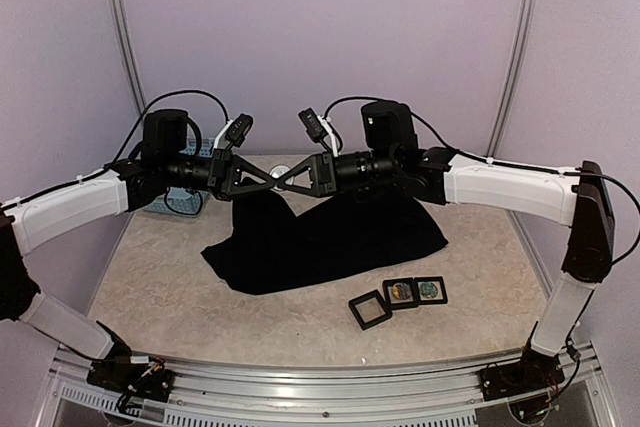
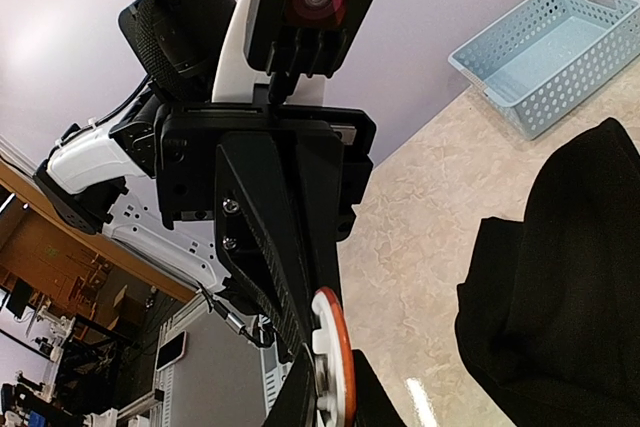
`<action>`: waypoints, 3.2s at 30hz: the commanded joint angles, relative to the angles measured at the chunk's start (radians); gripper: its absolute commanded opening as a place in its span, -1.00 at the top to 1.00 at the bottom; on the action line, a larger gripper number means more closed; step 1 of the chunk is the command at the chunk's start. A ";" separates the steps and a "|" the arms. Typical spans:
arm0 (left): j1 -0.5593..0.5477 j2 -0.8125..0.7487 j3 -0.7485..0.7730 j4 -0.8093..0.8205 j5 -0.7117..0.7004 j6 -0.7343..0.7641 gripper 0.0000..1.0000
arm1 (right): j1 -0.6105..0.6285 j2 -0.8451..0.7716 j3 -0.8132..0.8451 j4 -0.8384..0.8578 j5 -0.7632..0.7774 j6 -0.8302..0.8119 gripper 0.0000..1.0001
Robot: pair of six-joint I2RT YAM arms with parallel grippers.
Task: Remove the brooch from the garment
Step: Close the brooch at the center of the board, then pass from the left arm to the right
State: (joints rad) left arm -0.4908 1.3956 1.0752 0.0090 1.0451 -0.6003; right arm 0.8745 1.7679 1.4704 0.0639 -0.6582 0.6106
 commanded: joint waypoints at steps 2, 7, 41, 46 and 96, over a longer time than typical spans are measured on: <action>-0.033 -0.011 0.034 -0.040 0.029 0.021 1.00 | 0.010 0.050 0.042 -0.045 -0.051 -0.020 0.79; -0.037 -0.010 0.037 -0.048 0.035 0.029 1.00 | 0.010 0.051 0.040 -0.042 -0.073 -0.014 0.81; -0.060 -0.010 0.090 -0.134 0.002 0.096 1.00 | -0.034 0.049 0.010 -0.095 0.053 0.059 0.95; -0.060 -0.011 0.089 -0.137 -0.006 0.097 1.00 | -0.046 0.028 -0.016 -0.094 0.105 0.073 0.95; -0.007 0.006 0.028 -0.177 -0.095 0.001 1.00 | -0.111 -0.061 -0.153 -0.097 0.256 0.153 0.80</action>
State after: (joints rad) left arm -0.5446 1.4204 1.1183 -0.1333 0.8761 -0.5755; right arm 0.8497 1.7248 1.3582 0.0818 -0.5648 0.7956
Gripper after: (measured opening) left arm 0.027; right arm 0.085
